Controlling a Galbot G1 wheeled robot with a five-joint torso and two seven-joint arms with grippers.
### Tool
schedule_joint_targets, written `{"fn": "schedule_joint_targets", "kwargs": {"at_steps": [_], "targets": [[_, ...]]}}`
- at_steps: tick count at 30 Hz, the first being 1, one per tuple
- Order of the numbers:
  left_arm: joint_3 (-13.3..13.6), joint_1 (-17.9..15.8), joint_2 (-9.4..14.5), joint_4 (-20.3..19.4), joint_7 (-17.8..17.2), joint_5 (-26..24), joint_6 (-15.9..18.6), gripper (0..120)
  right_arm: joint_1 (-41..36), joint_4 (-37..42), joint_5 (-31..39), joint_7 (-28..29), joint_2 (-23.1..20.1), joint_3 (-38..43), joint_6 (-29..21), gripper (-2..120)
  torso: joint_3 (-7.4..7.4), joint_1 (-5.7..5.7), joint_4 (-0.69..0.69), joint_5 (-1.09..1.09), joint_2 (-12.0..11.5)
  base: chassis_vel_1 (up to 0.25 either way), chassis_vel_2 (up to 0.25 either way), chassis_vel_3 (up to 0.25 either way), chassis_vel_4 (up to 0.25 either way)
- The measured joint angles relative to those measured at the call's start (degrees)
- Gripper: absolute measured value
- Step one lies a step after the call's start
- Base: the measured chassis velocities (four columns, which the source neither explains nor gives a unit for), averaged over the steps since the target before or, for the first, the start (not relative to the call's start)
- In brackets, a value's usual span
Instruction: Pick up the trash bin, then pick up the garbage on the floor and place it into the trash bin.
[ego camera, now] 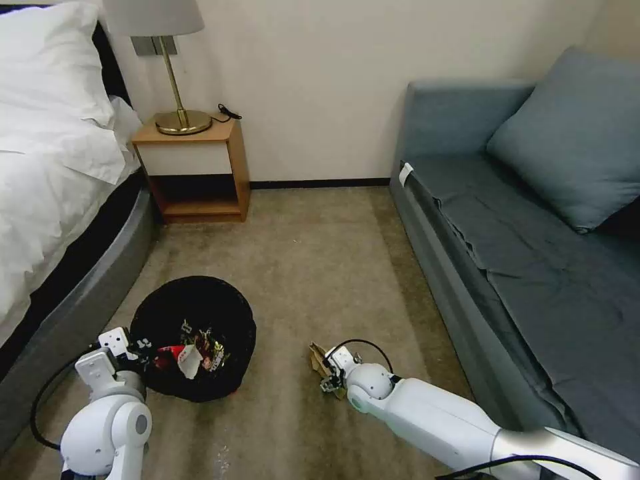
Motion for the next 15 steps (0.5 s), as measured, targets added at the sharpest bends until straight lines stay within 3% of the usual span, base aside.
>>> {"fn": "schedule_joint_targets", "kwargs": {"at_steps": [2,15], "targets": [[0.02,0.03,-0.01,0.00,0.00,0.02,-0.02,2,0.01,-1.81,-1.05,-0.62,0.81,-0.03,0.80,99,0.00,0.00,0.00,0.00,0.00,0.000,0.000,0.000,0.000],[0.11,-0.14,0.14,0.29,0.00,0.17,-0.16,2,-0.96,-3.72,-3.25,-2.14,1.09,1.04,3.08,54,0.00,0.00,0.01,0.03,0.00,0.000,0.000,0.000,0.000]]}}
